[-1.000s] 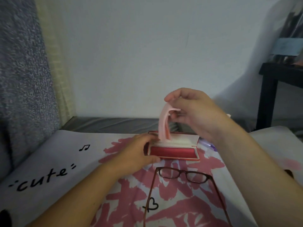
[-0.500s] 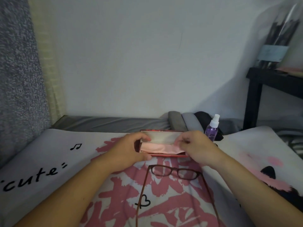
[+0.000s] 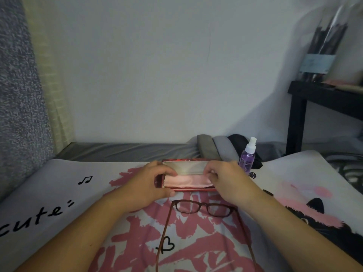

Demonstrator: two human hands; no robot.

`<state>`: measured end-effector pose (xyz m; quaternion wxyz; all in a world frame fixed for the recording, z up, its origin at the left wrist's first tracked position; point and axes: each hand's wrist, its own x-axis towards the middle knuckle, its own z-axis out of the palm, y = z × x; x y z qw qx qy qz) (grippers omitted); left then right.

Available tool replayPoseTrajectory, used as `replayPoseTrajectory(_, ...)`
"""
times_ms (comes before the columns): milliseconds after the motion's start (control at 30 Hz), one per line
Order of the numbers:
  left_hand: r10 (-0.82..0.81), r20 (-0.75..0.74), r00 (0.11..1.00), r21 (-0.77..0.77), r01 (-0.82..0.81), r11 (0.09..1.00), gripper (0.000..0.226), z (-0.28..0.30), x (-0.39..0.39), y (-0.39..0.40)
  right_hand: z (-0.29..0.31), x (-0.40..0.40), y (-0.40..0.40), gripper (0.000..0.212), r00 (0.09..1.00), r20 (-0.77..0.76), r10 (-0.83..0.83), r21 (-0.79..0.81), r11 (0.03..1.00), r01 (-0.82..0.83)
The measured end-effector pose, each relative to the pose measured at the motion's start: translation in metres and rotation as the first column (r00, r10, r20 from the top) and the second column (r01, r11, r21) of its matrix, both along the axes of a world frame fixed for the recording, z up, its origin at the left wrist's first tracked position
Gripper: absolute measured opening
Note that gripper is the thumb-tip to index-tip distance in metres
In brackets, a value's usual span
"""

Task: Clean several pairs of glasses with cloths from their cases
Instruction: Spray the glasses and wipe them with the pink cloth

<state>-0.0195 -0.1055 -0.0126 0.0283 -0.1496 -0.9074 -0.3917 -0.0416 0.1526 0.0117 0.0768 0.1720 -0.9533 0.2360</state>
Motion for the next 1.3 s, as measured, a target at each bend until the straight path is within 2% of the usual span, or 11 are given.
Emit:
replayPoseTrajectory(67, -0.027, 0.001, 1.0, -0.003, 0.027, 1.0, 0.041, 0.001, 0.002, 0.0, -0.001, 0.003, 0.001, 0.014, 0.998, -0.059, 0.015, 0.043, 0.999, -0.013)
replayPoseTrajectory(167, -0.046, 0.015, 0.999, -0.022, 0.046, 0.999, 0.038, 0.003, 0.003, 0.0, 0.001, 0.007, 0.007, 0.029, 0.99, -0.137, 0.02, 0.104, 0.995, -0.006)
replayPoseTrajectory(367, -0.041, 0.016, 0.999, -0.036, 0.041, 0.999, 0.037, 0.002, 0.003, 0.0, 0.015, 0.009, 0.031, 0.018, 0.961, -0.266, -0.076, -0.042, 0.997, 0.067)
replayPoseTrajectory(533, -0.038, 0.012, 0.999, -0.012, 0.038, 0.999, 0.025, 0.002, 0.003, 0.0, 0.002, 0.009, 0.03, 0.033, 0.98, -0.076, 0.184, 0.167, 0.971, -0.17)
replayPoseTrajectory(700, -0.023, -0.008, 1.0, -0.023, 0.023, 0.999, 0.018, 0.0, 0.003, 0.001, 0.001, 0.008, 0.031, 0.035, 0.983, -0.041, 0.177, 0.131, 0.977, -0.17)
replayPoseTrajectory(833, 0.004, -0.055, 0.998, 0.001, -0.004, 1.0, 0.029, 0.005, 0.017, 0.001, 0.012, 0.023, 0.037, 0.033, 0.994, 0.039, 0.105, -0.174, 0.98, -0.097)
replayPoseTrajectory(933, 0.018, -0.144, 0.989, 0.057, -0.01, 0.998, 0.042, 0.01, 0.032, -0.003, 0.023, 0.038, 0.053, 0.029, 0.955, 0.183, 0.232, -0.402, 0.904, -0.142)
replayPoseTrajectory(1000, 0.042, -0.175, 0.984, 0.096, -0.025, 0.995, 0.036, 0.019, 0.043, -0.006, 0.031, 0.045, 0.068, 0.021, 0.889, 0.294, 0.352, -0.461, 0.867, -0.19)
replayPoseTrajectory(1100, 0.0, -0.094, 0.996, 0.161, 0.015, 0.987, 0.02, 0.036, 0.054, -0.009, 0.034, 0.047, 0.083, 0.022, 0.75, 0.456, 0.479, -0.452, 0.851, -0.268)
replayPoseTrajectory(1200, -0.184, 0.102, 0.978, 0.143, 0.168, 0.975, 0.02, 0.043, 0.061, -0.006, 0.028, 0.041, 0.086, 0.025, 0.702, 0.492, 0.514, -0.409, 0.849, -0.335)
replayPoseTrajectory(1300, -0.229, 0.201, 0.953, 0.049, 0.224, 0.973, 0.024, 0.037, 0.062, 0.001, 0.022, 0.038, 0.084, 0.024, 0.67, 0.506, 0.543, -0.397, 0.836, -0.378)
